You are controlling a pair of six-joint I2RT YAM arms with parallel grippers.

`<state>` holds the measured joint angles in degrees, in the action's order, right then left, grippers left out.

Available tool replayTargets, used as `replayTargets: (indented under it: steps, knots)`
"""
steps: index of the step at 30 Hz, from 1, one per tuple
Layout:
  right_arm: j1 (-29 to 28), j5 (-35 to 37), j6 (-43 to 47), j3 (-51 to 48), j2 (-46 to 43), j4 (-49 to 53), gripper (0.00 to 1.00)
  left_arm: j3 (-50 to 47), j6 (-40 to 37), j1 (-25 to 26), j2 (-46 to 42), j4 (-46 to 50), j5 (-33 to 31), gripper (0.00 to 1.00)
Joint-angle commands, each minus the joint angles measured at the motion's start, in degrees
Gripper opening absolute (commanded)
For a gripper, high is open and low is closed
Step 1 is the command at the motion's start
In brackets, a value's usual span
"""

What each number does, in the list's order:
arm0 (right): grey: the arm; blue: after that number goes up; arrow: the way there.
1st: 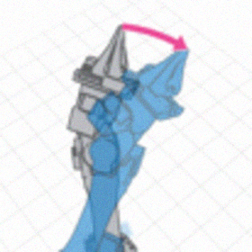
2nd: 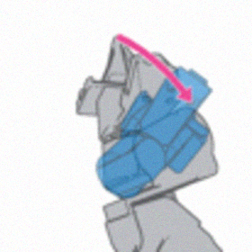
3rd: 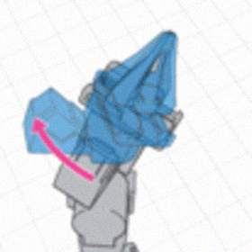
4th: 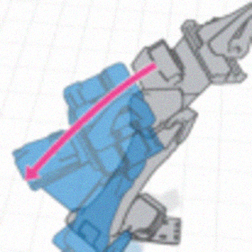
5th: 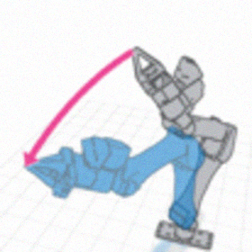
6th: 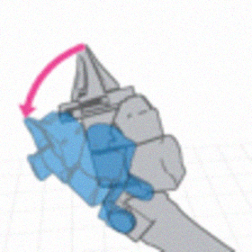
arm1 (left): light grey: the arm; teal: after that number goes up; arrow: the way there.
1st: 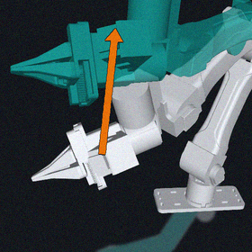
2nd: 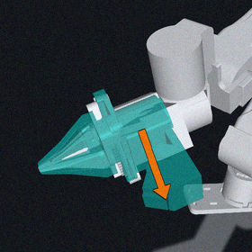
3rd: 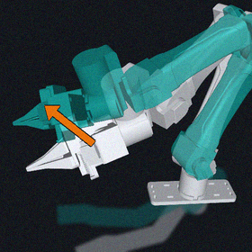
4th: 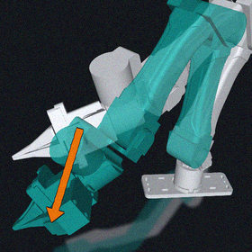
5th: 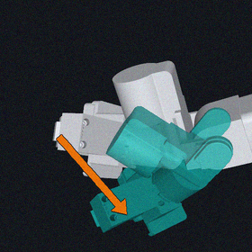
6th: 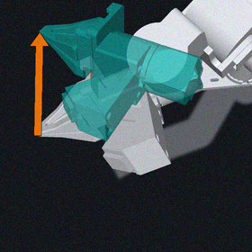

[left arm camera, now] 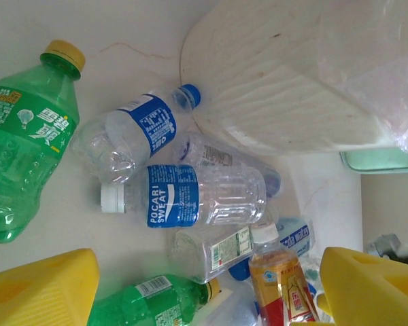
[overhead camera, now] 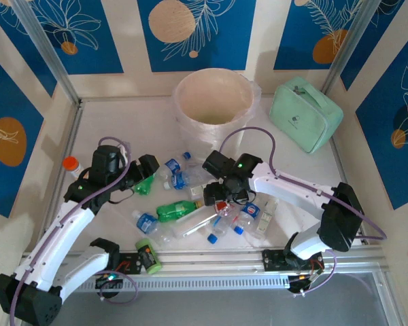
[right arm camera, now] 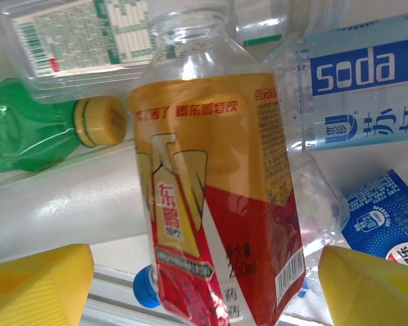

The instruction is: Put the plastic bottles in the bin

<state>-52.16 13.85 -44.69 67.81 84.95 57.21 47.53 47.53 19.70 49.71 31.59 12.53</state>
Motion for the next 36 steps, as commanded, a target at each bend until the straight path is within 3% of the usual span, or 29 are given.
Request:
replayTargets:
  steps: [1, 10, 22, 36]
  knots:
    - [-0.1, 1.4, -2.8, 0.5, 0.9, 1.6, 0.86, 2.5, -3.2, 0.8, -0.2, 3.5, 0.9, 0.83]
    - [-1.2, 2.7, -4.9, -1.0, 2.8, 2.4, 0.88, 1.0, -5.5, 4.3, -0.3, 4.5, 0.8, 0.81]
    - [-6.5, 10.1, -1.1, 9.2, 12.6, 12.6, 0.91, -3.3, -3.3, 4.5, -3.3, 3.8, 0.6, 0.81]
    - [-7.7, 14.2, -2.3, 11.9, 16.5, 15.0, 0.76, -3.3, -4.5, 4.5, -4.4, 5.2, 0.2, 0.81]
